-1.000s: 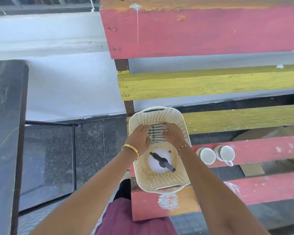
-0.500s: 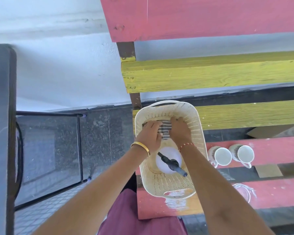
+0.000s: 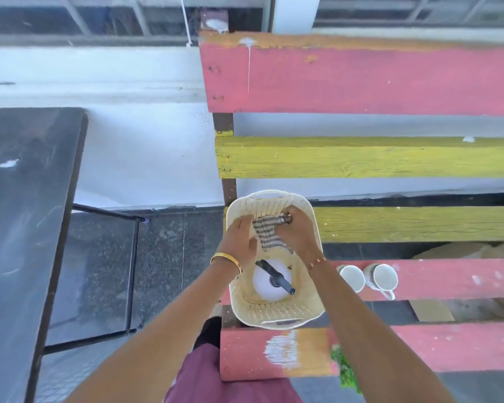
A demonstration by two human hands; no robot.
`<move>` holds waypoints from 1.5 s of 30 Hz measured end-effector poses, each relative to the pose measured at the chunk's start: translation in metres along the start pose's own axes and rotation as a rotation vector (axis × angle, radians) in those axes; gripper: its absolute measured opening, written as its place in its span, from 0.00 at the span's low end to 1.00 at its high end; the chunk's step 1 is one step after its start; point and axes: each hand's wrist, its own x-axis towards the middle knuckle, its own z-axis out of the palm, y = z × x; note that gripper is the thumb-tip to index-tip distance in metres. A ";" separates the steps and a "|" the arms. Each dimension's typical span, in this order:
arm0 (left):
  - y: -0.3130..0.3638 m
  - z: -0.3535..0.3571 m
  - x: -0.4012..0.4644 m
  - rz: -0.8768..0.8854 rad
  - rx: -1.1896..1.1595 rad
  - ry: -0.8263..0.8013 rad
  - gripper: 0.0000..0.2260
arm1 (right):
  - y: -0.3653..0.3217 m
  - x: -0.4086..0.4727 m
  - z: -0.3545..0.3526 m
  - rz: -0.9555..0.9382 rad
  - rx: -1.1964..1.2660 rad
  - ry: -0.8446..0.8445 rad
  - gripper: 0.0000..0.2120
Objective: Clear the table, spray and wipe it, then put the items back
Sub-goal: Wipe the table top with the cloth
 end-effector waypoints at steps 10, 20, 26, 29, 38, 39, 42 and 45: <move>0.042 -0.058 -0.077 0.050 -0.386 0.269 0.16 | -0.091 -0.078 -0.060 -0.198 0.382 -0.170 0.12; 0.010 -0.120 -0.156 0.014 -0.460 0.385 0.19 | -0.161 -0.146 -0.032 -0.318 0.164 -0.070 0.13; -0.054 -0.155 -0.230 -0.035 -0.729 0.579 0.18 | -0.194 -0.208 0.044 -0.507 -0.194 0.148 0.11; -0.099 -0.171 -0.276 -0.027 -0.705 0.616 0.14 | -0.217 -0.261 0.097 -0.345 -0.139 -0.058 0.20; -0.225 -0.196 -0.381 -0.073 -0.822 0.684 0.16 | -0.254 -0.365 0.236 -0.317 0.141 -0.253 0.05; -0.235 -0.197 -0.389 -0.078 -0.852 0.692 0.15 | -0.258 -0.374 0.247 -0.335 0.147 -0.259 0.06; -0.267 -0.200 -0.415 -0.117 -0.870 0.732 0.12 | -0.271 -0.396 0.284 -0.407 0.087 -0.201 0.12; -0.295 -0.205 -0.437 -0.158 -0.902 0.811 0.11 | -0.283 -0.412 0.316 -0.411 -0.048 -0.282 0.14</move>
